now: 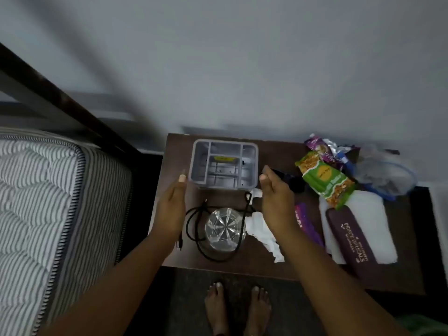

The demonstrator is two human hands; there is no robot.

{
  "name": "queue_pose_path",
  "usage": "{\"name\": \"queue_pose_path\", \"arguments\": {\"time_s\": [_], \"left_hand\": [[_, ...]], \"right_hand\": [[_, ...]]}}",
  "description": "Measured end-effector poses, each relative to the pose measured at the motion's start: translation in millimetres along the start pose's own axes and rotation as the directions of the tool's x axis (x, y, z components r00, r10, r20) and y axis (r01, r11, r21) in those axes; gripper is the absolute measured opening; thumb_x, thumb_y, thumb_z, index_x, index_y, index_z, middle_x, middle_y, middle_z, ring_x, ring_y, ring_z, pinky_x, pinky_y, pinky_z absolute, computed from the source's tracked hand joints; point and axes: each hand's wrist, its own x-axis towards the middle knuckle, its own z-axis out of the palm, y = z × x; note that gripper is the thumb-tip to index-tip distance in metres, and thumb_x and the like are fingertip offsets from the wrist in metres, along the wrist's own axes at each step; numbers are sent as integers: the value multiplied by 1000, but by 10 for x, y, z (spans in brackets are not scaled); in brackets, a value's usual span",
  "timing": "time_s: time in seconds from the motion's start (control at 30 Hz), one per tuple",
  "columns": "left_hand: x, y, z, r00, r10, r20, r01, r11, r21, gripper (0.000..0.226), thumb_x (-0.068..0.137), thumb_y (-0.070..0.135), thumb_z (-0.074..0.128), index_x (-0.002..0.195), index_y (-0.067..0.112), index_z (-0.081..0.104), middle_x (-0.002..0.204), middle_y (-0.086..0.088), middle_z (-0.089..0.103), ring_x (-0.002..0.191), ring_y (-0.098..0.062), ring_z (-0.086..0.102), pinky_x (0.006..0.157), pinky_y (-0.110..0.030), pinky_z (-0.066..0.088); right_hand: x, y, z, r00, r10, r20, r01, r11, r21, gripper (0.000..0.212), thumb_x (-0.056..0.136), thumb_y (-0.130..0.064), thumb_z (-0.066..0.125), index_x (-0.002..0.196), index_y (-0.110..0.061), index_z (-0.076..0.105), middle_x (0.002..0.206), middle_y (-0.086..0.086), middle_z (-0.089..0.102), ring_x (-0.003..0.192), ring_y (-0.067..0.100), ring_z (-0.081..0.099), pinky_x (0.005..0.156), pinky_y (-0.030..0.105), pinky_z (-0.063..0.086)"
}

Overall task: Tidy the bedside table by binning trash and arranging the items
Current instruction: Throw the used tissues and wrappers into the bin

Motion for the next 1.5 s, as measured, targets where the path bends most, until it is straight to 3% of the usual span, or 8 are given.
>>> {"name": "queue_pose_path", "arguments": {"time_s": [0.43,0.6,0.8,0.97,1.27,1.33,1.4,1.5], "left_hand": [[64,-44,191,997,-19,-70,7,987,-159,27,97,43,37,78,39,55,87,22,55,89,9,51,86,-16,38],[-64,-103,97,996,70,-52,-73,996,-54,39,98,35,41,135,25,47,137,15,48,127,3,43,109,-16,30],[-681,-237,-16,901,243,360,-329,922,203,74,85,-2,59,142,29,23,134,48,27,126,24,27,96,0,33],[-868,-500,230,929,236,287,-300,931,207,109,72,10,78,143,44,2,141,45,15,131,20,22,98,1,29],[-1353,-899,868,885,-11,-465,26,999,25,60,63,0,76,112,13,45,104,-1,64,89,7,62,69,3,42],[-1498,-1085,1050,889,0,-458,3,1000,6,38,67,-5,70,93,18,55,78,-9,59,81,10,62,65,2,43],[-1543,-1074,1215,918,-394,-49,354,869,-346,40,76,8,73,97,42,65,79,-6,64,93,20,55,73,-5,46],[-1469,-939,1358,908,-412,72,415,867,-277,23,85,41,61,106,37,68,110,-2,71,110,-17,62,91,-37,49]], "right_hand": [[114,64,258,992,-119,-32,120,992,34,34,100,-14,37,128,-12,55,116,6,66,106,18,61,95,32,48],[27,91,85,991,-128,-33,129,991,25,36,98,-9,41,134,-11,47,134,3,52,121,6,47,99,13,36],[-481,387,-216,845,-470,255,531,796,-292,57,82,11,47,126,-25,51,133,-4,48,126,1,39,104,13,29],[-603,541,-257,858,-427,286,507,796,-331,32,91,-13,47,118,-28,52,129,-12,42,117,0,45,97,13,38],[-602,1011,-169,941,-287,179,338,764,-551,39,83,-10,64,119,-21,52,121,1,52,107,20,55,86,36,51],[-547,1004,-171,929,-337,152,362,741,-566,26,82,-3,61,105,-16,61,107,3,59,93,21,59,76,37,53],[-564,933,-224,918,-392,60,365,775,-516,17,84,-4,54,94,-14,64,96,2,63,86,17,60,74,29,52],[-712,799,-360,911,-377,-168,314,896,-313,21,91,-17,44,92,-15,65,91,-5,63,86,4,54,80,9,41]]}}
